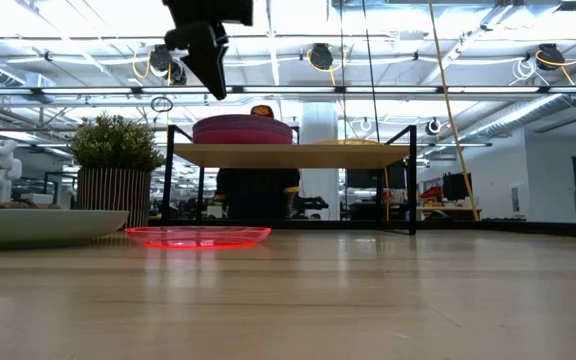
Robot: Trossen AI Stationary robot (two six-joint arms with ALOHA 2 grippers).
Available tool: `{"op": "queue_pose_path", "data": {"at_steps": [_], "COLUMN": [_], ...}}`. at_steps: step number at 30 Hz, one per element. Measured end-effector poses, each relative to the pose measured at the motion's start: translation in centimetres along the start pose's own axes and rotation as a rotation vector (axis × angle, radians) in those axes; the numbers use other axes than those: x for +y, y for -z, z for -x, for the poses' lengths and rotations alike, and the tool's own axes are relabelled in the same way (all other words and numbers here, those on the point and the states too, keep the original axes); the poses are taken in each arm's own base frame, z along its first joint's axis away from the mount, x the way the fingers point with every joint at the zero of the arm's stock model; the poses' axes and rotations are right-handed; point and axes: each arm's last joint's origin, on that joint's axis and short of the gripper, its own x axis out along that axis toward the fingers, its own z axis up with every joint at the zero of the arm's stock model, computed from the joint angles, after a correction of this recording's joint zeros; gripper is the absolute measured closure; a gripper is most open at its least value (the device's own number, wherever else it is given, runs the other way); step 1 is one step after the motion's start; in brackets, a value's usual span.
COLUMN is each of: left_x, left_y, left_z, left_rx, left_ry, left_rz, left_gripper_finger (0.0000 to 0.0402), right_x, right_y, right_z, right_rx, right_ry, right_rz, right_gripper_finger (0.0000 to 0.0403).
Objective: Place and stack plates onto a shelf
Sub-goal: Stack the transparent pink plate on top of the transparent orange plate on the shelf
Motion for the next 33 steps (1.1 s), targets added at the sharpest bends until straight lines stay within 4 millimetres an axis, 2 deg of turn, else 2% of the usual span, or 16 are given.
{"op": "queue_pose_path", "data": {"at_steps": [7,11,17,21,33], "left_x": [-4.2,-7.1,-11.2,-13.2,-16.2], "left_y": [-0.6,0.0,1.2,1.8,3.9], "left_z": [1.7,1.6,-0.2,-1.4,-4.4], "left_rx": [-0.048,-0.046,-0.063,-0.117,-0.172], "left_ry": [0.050,0.083,0.152,0.175,0.254], "left_rz": [0.012,-0.001,-0.003,-0.014,-0.007], "left_gripper_finger": [0.0293,0.0293,0.0293,0.0293,0.0293], "right_x": [0.1,0.2,0.3,0.2,-0.3], "right_y": [0.0,0.0,0.1,0.1,0.1], "right_z": [0.0,0.0,-0.2,-0.4,-1.0], "right_rx": [0.006,0.011,0.015,0.018,0.028], "right_ry": [-0.030,-0.051,-0.048,-0.040,-0.020], "right_rz": [-0.026,-0.025,-0.021,-0.025,-0.033], "right_gripper_finger": [0.0195,0.0195,0.0195,0.0195,0.0195]}}
